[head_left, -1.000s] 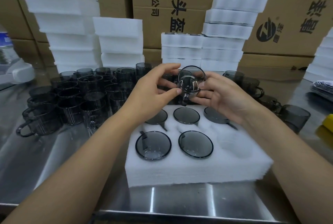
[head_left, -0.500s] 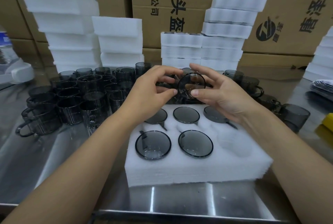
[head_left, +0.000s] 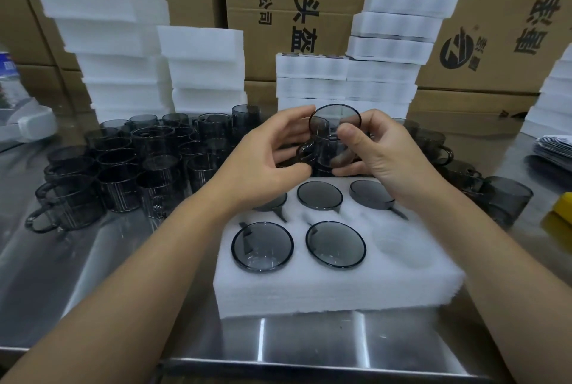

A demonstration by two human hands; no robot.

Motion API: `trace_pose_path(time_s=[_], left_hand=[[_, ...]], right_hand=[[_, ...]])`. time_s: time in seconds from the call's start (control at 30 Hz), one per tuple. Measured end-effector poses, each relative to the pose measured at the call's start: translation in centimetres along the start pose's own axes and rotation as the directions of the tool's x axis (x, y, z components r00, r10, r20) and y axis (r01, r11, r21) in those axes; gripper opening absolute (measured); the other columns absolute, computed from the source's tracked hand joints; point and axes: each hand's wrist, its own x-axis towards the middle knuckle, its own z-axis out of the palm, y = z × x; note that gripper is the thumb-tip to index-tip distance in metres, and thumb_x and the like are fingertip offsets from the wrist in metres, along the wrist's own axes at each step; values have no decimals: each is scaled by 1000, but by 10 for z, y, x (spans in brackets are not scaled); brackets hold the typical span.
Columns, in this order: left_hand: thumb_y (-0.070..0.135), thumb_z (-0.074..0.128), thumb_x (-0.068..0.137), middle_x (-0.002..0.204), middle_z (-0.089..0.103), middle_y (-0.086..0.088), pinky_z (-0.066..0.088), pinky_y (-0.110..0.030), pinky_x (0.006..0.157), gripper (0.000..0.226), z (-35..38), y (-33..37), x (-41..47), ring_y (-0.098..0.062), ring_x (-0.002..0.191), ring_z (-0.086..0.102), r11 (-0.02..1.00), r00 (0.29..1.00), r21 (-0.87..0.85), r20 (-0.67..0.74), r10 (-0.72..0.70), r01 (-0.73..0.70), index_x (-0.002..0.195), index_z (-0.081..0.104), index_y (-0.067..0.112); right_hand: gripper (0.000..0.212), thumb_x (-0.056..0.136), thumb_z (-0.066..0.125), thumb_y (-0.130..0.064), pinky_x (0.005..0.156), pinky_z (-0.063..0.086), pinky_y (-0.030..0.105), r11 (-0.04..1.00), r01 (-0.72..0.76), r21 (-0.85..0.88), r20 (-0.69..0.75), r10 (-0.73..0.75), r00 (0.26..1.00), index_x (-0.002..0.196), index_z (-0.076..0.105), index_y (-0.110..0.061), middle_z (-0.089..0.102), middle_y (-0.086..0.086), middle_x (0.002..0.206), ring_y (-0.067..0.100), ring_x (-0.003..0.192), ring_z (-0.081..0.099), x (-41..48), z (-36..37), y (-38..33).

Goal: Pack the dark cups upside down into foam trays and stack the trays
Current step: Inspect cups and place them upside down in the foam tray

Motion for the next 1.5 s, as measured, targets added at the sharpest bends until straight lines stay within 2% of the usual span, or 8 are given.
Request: trace_pose_path(time_s=[0.2, 0.33, 0.6, 0.7, 0.8, 0.93, 1.33, 1.5], left_hand=[[19, 74, 82, 125, 60, 12, 51, -37, 96, 55, 0, -6, 4, 3, 121, 51, 992, 997, 123, -79, 19, -9, 127, 46, 37], [27, 72, 81, 122, 62, 12, 53, -30, 89, 49, 0, -5, 4, 1, 119, 54, 994, 996, 109, -85, 28, -18, 119, 45, 44], [24, 67, 80, 125, 61, 12, 51, -27, 91, 49, 1, -6, 3, -1, 123, 52, 995, 999, 91, 28, 38, -40, 121, 47, 42], [23, 67, 82, 131, 57, 16, 50, -29, 95, 53, 2, -6, 2, 0, 124, 51, 991, 995, 121, 86, 40, -51, 126, 48, 44], [28, 69, 81, 130, 59, 15, 50, -29, 95, 65, 3, -7, 0, -1, 121, 54, 990, 994, 139, 105, 11, -25, 134, 39, 52], [47, 73, 73, 116, 65, 21, 50, -31, 95, 73, 3, -7, -1, 3, 115, 56, 973, 990, 231, 133, -44, 12, 135, 35, 57], [74, 62, 65, 104, 66, 29, 50, -38, 95, 70, 6, -2, -2, -7, 98, 65, 948, 987, 316, 132, -90, 44, 127, 30, 69], [74, 60, 61, 104, 66, 28, 50, -38, 93, 71, 5, -2, -2, -7, 93, 65, 949, 984, 310, 139, -109, 61, 125, 31, 70]], right_hand=[[57, 57, 68, -57, 58, 57, 29, 999, -19, -29, 63, 20, 998, 95, 55, -17, 63, 8, 90, 14, 61, 68, -2, 1, -2], [55, 63, 75, -59, 66, 58, 30, 972, 36, -232, 127, -6, 992, 110, 59, -34, 67, -3, 102, 10, 82, 70, -2, -7, -5], [65, 64, 80, -32, 98, 50, 30, 962, 49, -270, 214, 10, 977, 125, 58, -28, 73, -7, 108, 9, 103, 67, -1, -32, -19], [81, 64, 78, -33, 97, 51, 33, 923, 53, -382, 244, 46, 969, 139, 44, -32, 69, -8, 111, 11, 100, 66, -3, -34, -22], [53, 62, 73, -48, 90, 54, 33, 851, 77, -519, 294, 93, 951, 114, 60, -52, 65, -12, 107, 14, 94, 65, -8, -33, -30], [32, 63, 74, -46, 72, 54, 23, 851, 18, -525, 267, 145, 953, 93, 69, -36, 68, -4, 85, 6, 77, 68, -16, -41, -38], [73, 29, 73, -84, 53, 47, 19, 739, -112, -664, 206, 325, 923, 84, 63, -38, 57, -6, 63, 9, 56, 63, -72, -64, -54], [71, 29, 66, -87, 55, 44, 24, 573, -69, -816, 139, 311, 940, 88, 61, -47, 60, -17, 68, -2, 53, 52, -74, -59, -63]])
